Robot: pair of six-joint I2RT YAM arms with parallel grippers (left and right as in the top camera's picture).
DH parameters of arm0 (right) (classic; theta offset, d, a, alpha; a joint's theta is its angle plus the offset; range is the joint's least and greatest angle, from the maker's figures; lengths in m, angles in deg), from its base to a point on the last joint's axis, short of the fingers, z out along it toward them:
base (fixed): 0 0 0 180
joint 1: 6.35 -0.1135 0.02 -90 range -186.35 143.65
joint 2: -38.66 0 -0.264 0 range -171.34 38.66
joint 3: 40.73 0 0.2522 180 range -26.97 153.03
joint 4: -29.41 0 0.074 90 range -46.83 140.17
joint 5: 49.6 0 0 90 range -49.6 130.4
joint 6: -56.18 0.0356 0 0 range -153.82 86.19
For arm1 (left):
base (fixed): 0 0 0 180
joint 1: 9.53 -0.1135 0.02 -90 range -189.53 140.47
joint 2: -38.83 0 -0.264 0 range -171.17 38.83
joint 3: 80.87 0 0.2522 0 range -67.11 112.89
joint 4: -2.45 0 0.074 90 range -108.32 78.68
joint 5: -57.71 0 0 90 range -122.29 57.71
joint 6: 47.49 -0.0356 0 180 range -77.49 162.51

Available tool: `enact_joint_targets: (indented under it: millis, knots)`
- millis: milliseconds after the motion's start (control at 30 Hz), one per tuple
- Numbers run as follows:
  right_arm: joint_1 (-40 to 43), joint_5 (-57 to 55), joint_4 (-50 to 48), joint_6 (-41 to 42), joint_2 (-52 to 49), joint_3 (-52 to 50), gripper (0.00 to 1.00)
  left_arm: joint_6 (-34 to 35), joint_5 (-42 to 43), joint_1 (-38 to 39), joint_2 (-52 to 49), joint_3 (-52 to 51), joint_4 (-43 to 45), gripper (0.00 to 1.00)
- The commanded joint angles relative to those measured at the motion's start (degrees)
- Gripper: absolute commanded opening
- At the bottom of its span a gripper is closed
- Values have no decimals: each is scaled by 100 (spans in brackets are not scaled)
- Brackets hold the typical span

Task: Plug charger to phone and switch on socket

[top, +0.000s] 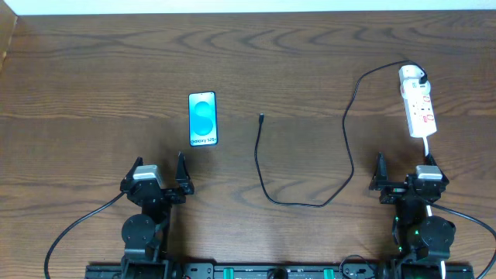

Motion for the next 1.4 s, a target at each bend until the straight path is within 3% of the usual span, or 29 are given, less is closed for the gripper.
enact_joint_targets:
  millis: [0,567,767,1033,1367]
  knots:
    - [-50,-26,15,-44,22,-22,99,55,-48,-28,-22,-76,-251,94]
    - [-50,431,-258,-46,17,50,99,50,-48,-31,-61,264,-262,94]
    - [-50,649,-151,-46,-343,402,99,26,-48,-31,-769,833,-573,94]
    - [-50,911,269,-48,-2111,1755,99,-79,125,-28,-2505,2323,-962,94]
    - [-50,1628,1912,-46,-4559,4225,99,-81,415,-31,-4859,5108,-2900,94]
